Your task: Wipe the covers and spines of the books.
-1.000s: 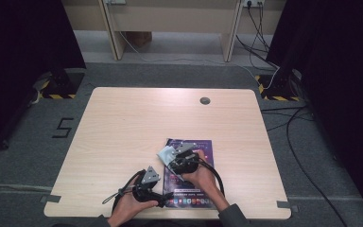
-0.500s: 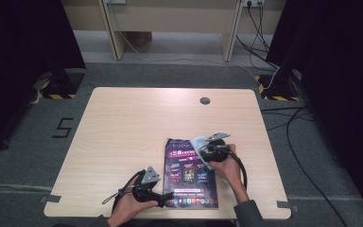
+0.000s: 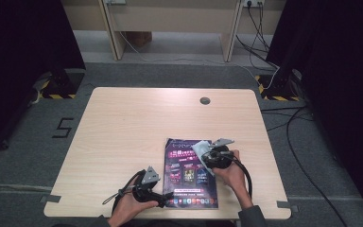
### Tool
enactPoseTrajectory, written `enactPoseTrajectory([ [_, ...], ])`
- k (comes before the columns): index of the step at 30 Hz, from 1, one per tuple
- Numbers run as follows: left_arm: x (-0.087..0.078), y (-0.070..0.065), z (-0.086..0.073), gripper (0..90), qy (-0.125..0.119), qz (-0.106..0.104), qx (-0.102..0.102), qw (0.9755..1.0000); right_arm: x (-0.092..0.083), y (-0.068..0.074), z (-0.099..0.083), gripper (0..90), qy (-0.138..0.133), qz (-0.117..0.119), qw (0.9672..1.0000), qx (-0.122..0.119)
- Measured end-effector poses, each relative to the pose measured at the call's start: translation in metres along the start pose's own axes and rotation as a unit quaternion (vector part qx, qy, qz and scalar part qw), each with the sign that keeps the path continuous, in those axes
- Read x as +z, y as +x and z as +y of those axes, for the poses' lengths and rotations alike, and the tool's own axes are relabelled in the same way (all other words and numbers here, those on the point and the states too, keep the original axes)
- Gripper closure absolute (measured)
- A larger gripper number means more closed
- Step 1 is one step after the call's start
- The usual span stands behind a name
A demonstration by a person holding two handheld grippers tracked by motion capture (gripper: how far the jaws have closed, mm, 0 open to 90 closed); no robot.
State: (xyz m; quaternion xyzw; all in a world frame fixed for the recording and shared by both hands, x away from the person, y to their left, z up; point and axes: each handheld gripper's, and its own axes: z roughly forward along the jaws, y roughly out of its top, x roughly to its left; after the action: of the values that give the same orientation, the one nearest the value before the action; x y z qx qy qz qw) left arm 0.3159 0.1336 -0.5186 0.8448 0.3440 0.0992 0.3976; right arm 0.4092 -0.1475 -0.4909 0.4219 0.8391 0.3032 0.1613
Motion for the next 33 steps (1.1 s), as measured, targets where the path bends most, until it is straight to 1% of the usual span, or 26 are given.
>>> enactPoseTrajectory([
  [5, 0.0, 0.0, 0.0, 6.9, 0.002, 0.003, -0.001, 1.0, 0.0, 0.004, 0.0, 58.6, -0.003, -0.004, 1.0, 0.004],
  [7, 0.001, 0.001, 0.001, 6.1, 0.003, 0.001, -0.001, 1.0, 0.002, 0.011, 0.001, 58.5, -0.003, 0.006, 1.0, 0.002],
  [10, 0.001, 0.0, 0.0, 5.5, 0.0, 0.004, -0.005, 1.0, 0.004, 0.024, 0.003, 58.6, -0.004, 0.02, 0.9996, -0.017],
  [11, 0.001, 0.0, 0.0, 5.1, 0.001, 0.005, -0.005, 1.0, 0.005, 0.029, 0.005, 58.6, -0.004, 0.021, 0.9995, -0.023],
  [13, 0.002, 0.0, 0.001, 2.3, 0.007, 0.01, -0.006, 0.9999, 0.006, 0.032, 0.006, 58.5, -0.002, 0.016, 0.9994, -0.03],
  [15, 0.003, 0.0, 0.002, 1.3, 0.008, 0.016, -0.006, 0.9998, 0.006, 0.031, 0.006, 58.3, -0.004, 0.019, 0.9994, -0.029],
  [19, 0.005, -0.002, 0.006, 0.5, 0.003, 0.042, 0.007, 0.9991, 0.009, 0.026, 0.006, 58.5, -0.015, 0.022, 0.9992, -0.029],
  [20, 0.006, -0.002, 0.008, 0.4, 0.0, 0.052, 0.009, 0.9986, 0.011, 0.024, 0.007, 58.6, -0.018, 0.021, 0.9993, -0.025],
  [22, 0.008, -0.002, 0.01, 0.4, 0.0, 0.06, 0.013, 0.9981, 0.014, 0.02, 0.009, 58.6, -0.024, 0.018, 0.9994, -0.017],
  [23, 0.009, -0.001, 0.012, 0.3, 0.001, 0.06, 0.016, 0.9981, 0.015, 0.019, 0.01, 58.6, -0.025, 0.016, 0.9995, -0.014],
  [25, 0.009, 0.001, 0.012, 0.0, 0.005, 0.055, 0.005, 0.9985, 0.016, 0.02, 0.012, 58.9, -0.024, 0.007, 0.9995, -0.017],
  [26, 0.009, 0.002, 0.011, 0.1, 0.002, 0.052, 0.0, 0.9986, 0.016, 0.022, 0.012, 59.4, -0.022, 0.002, 0.9996, -0.015],
  [27, 0.009, 0.002, 0.011, 0.9, 0.002, 0.052, -0.001, 0.9987, 0.016, 0.025, 0.013, 60.0, -0.022, -0.006, 0.9996, -0.016],
  [28, 0.009, 0.002, 0.011, 1.8, 0.003, 0.048, -0.001, 0.9989, 0.016, 0.028, 0.013, 60.0, -0.022, -0.002, 0.9996, -0.02],
  [30, 0.008, 0.002, 0.012, 4.7, 0.004, 0.039, -0.001, 0.9992, 0.018, 0.038, 0.014, 59.6, -0.023, 0.031, 0.999, -0.023],
  [31, 0.007, 0.002, 0.011, 6.5, 0.003, 0.036, -0.003, 0.9993, 0.019, 0.046, 0.015, 59.7, -0.025, 0.04, 0.9982, -0.038],
  [32, 0.007, 0.002, 0.011, 7.8, 0.0, 0.032, -0.007, 0.9995, 0.02, 0.052, 0.016, 59.7, -0.025, 0.045, 0.9976, -0.046],
  [33, 0.006, 0.003, 0.01, 10.4, 0.0, 0.024, -0.006, 0.9997, 0.02, 0.06, 0.017, 59.7, -0.023, 0.055, 0.9966, -0.057],
])
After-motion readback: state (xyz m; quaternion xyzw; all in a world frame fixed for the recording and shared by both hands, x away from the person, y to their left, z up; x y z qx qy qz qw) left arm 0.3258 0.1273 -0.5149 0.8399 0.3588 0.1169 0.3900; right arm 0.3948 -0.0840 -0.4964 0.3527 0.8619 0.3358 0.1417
